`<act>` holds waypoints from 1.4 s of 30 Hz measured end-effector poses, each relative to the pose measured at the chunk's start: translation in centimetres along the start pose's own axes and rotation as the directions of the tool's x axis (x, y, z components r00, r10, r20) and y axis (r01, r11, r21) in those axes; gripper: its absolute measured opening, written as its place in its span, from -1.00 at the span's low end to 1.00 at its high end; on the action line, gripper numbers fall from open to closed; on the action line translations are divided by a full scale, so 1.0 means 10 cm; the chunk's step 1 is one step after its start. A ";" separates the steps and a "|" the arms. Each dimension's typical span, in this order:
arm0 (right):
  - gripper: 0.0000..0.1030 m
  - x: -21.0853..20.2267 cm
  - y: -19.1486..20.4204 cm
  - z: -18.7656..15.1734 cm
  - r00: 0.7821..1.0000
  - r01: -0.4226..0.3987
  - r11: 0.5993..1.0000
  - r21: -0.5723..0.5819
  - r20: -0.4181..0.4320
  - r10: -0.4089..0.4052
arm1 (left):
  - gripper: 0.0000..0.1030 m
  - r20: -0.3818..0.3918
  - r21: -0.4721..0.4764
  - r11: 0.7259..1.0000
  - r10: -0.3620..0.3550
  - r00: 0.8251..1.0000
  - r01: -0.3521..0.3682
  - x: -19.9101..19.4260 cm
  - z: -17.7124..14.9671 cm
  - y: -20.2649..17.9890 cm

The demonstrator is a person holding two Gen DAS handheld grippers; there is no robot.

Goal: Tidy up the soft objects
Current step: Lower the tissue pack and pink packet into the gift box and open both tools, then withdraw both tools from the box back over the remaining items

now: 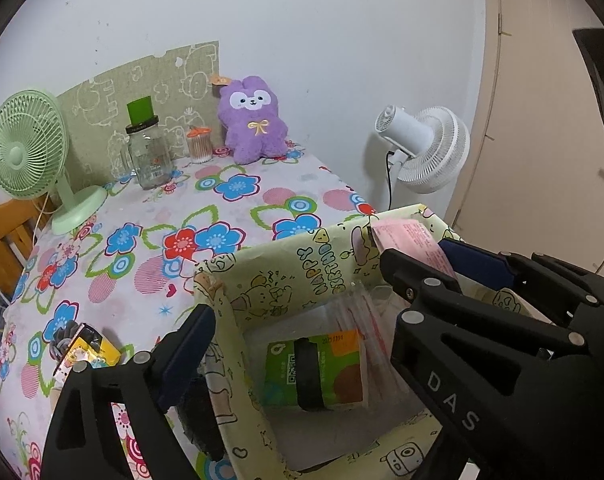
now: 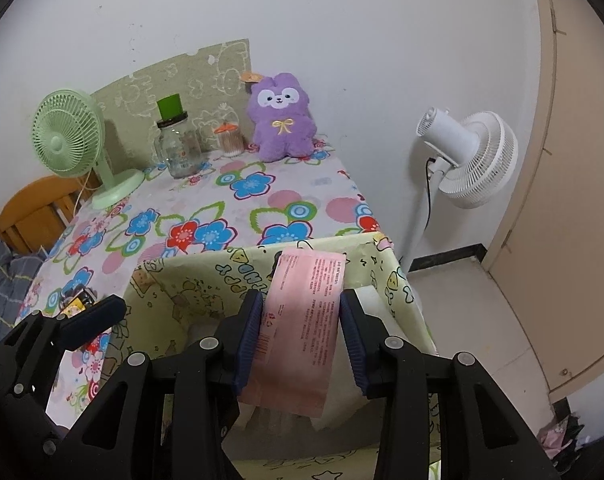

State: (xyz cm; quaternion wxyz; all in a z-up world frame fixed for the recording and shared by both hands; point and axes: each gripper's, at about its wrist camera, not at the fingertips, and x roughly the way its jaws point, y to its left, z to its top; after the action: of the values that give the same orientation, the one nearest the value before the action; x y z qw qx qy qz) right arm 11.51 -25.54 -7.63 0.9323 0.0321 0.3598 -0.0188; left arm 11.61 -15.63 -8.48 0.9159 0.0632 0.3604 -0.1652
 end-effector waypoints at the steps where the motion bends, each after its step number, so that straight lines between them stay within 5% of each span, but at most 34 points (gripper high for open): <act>1: -0.11 -0.01 0.01 0.00 1.000 -0.001 1.000 -0.004 0.001 0.001 | 0.82 0.000 -0.001 1.000 -0.001 1.000 0.001 -0.01 -0.01 0.00; 6: 0.27 -0.08 0.05 0.00 1.000 -0.003 1.000 -0.014 0.022 0.003 | 0.85 0.011 -0.005 1.000 0.001 1.000 -0.001 -0.07 -0.02 0.03; 10: 0.40 -0.16 0.08 0.00 0.999 0.001 1.000 -0.014 0.040 -0.001 | 0.87 0.012 0.003 1.000 0.006 1.000 -0.006 -0.14 -0.01 0.04; 42: 0.70 -0.87 0.60 0.02 0.987 0.009 0.999 -0.047 0.163 -0.001 | 0.94 0.133 -0.024 0.997 0.080 0.988 -0.078 -0.92 -0.09 0.34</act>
State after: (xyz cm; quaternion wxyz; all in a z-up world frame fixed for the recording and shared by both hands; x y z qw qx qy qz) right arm 5.52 -19.47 -1.35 0.9590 0.0071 0.2829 -0.0151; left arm 5.95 -9.84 -2.88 0.9445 0.0576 0.2966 -0.1292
